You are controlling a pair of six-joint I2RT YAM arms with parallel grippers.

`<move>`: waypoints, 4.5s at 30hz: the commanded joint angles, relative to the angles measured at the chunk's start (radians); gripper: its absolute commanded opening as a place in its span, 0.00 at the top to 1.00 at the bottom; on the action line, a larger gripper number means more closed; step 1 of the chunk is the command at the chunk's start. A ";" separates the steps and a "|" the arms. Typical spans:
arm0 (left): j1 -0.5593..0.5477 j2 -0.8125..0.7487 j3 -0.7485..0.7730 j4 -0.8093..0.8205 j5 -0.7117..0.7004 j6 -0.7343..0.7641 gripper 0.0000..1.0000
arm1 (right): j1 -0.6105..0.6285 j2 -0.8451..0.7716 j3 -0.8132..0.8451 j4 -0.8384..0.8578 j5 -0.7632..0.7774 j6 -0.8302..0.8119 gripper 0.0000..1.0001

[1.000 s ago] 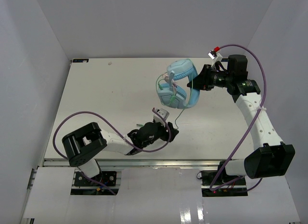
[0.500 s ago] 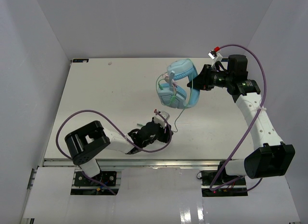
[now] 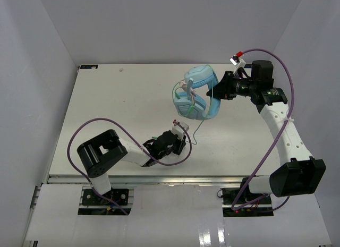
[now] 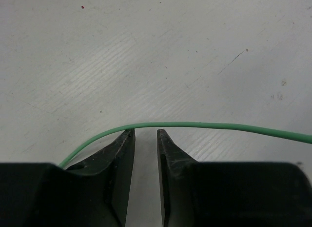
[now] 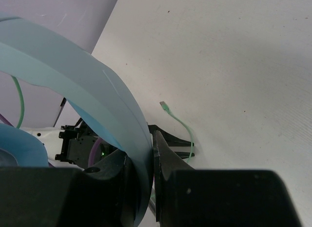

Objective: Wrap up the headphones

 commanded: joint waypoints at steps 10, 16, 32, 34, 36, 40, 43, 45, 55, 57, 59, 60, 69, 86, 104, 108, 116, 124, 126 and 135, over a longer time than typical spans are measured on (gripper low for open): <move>0.019 0.012 0.049 -0.011 0.050 0.087 0.89 | -0.008 -0.038 0.012 0.061 -0.057 0.047 0.92; 0.019 -0.097 -0.032 -0.051 0.108 0.150 0.55 | -0.013 -0.043 0.005 0.062 -0.059 0.041 0.92; 0.047 -0.232 -0.179 -0.044 0.171 0.569 0.17 | -0.019 -0.048 -0.001 0.064 -0.061 0.034 0.92; 0.059 -0.201 -0.162 -0.037 0.184 0.601 0.17 | -0.019 -0.050 -0.003 0.065 -0.062 0.035 0.92; 0.074 -0.166 -0.138 -0.037 0.188 0.627 0.18 | -0.019 -0.050 -0.005 0.067 -0.062 0.036 0.92; 0.105 -0.105 -0.090 -0.039 0.255 0.671 0.19 | -0.019 -0.051 -0.004 0.066 -0.062 0.036 0.92; 0.111 -0.057 -0.057 -0.043 0.274 0.689 0.20 | -0.019 -0.051 -0.004 0.066 -0.062 0.036 0.92; 0.112 -0.041 -0.038 -0.038 0.290 0.693 0.21 | -0.017 -0.051 -0.004 0.067 -0.061 0.038 0.92; 0.119 0.028 0.006 -0.029 0.228 0.688 0.28 | -0.018 -0.054 -0.010 0.068 -0.052 0.036 0.92; 0.129 0.002 -0.013 -0.002 0.207 0.666 0.28 | -0.018 -0.054 -0.013 0.068 -0.051 0.034 0.92; 0.145 -0.019 -0.023 -0.020 0.216 0.644 0.28 | -0.018 -0.054 -0.015 0.067 -0.051 0.033 0.92; 0.156 -0.022 -0.011 -0.052 0.230 0.634 0.30 | -0.017 -0.053 -0.015 0.068 -0.051 0.033 0.92; 0.209 0.064 0.081 -0.267 0.478 0.591 0.55 | -0.019 -0.067 -0.024 0.072 -0.051 0.036 0.92; 0.209 0.060 0.050 -0.268 0.526 0.552 1.00 | -0.019 -0.029 0.073 0.046 -0.057 0.055 0.92; 0.226 -0.225 -0.051 -0.206 0.531 0.455 1.00 | -0.019 -0.041 0.064 0.045 -0.059 0.045 0.92; 0.253 -0.272 -0.118 -0.156 0.544 0.443 1.00 | -0.019 -0.065 0.058 0.017 -0.036 0.004 0.92; 0.258 -0.552 -0.260 -0.098 0.646 0.482 1.00 | -0.019 -0.060 0.056 -0.028 0.099 -0.060 0.92; 0.286 -0.812 -0.349 -0.240 0.647 0.522 1.00 | -0.025 -0.032 0.051 -0.034 0.168 -0.103 0.92; 0.293 -0.835 -0.357 -0.251 0.642 0.528 1.00 | -0.025 -0.031 0.054 -0.034 0.147 -0.138 0.92; 0.387 -0.705 -0.325 -0.227 0.673 0.549 1.00 | -0.025 -0.069 0.074 -0.063 0.046 -0.254 0.92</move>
